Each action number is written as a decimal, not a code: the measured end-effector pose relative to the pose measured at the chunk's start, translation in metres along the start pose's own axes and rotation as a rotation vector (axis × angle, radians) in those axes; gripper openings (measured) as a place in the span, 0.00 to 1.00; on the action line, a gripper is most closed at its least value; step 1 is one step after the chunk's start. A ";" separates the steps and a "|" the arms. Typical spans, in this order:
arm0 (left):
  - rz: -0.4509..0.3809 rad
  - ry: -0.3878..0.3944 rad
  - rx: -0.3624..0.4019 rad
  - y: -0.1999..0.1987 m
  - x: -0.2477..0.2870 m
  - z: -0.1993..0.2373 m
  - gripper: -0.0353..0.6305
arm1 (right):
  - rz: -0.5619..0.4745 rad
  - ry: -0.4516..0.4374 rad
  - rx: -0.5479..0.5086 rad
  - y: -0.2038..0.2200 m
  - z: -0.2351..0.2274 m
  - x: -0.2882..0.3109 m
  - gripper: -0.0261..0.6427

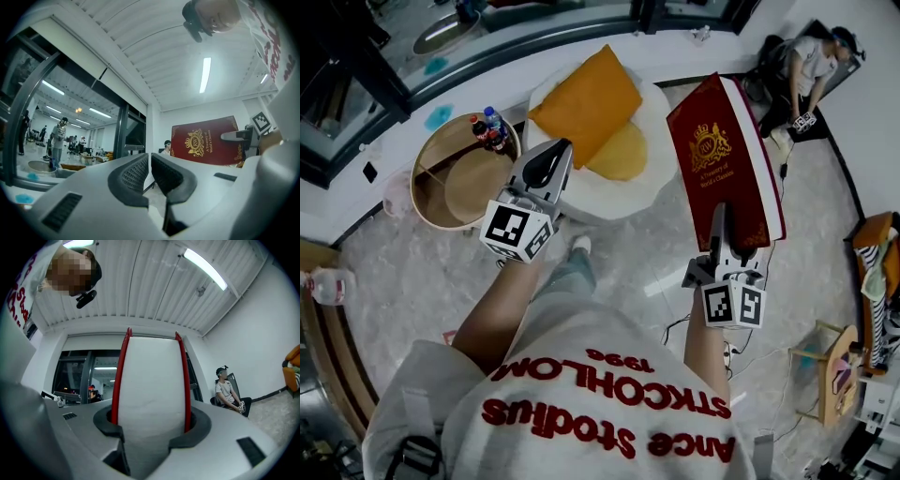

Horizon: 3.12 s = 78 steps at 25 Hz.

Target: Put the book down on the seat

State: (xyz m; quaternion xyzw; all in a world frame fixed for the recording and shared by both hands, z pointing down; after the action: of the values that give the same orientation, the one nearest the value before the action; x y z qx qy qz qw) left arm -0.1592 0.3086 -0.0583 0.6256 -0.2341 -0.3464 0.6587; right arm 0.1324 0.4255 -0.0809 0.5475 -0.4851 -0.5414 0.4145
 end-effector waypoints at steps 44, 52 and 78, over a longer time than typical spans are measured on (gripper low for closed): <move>0.072 0.079 0.000 0.025 0.257 0.228 0.08 | 0.065 0.020 0.031 0.085 -0.005 0.328 0.42; 0.077 0.054 0.006 0.027 0.259 0.221 0.08 | 0.069 0.004 0.060 0.089 -0.012 0.329 0.42; 0.070 -0.045 0.010 0.112 0.333 0.219 0.08 | 0.232 -0.019 0.172 0.185 -0.095 0.370 0.42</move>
State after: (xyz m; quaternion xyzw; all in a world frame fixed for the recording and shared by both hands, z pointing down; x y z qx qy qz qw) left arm -0.0872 -0.0883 0.0345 0.6124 -0.2726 -0.3359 0.6618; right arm 0.1909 0.0218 0.0368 0.5161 -0.5936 -0.4516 0.4212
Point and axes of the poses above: the fingertips, and each gripper's own axes: x forward along the fingers, z to its left, y out of its underside, the point moved 3 cm from there along -x, backward along the fingers, and after that the axes turned 7 degrees about -x, right-handed, at the moved point
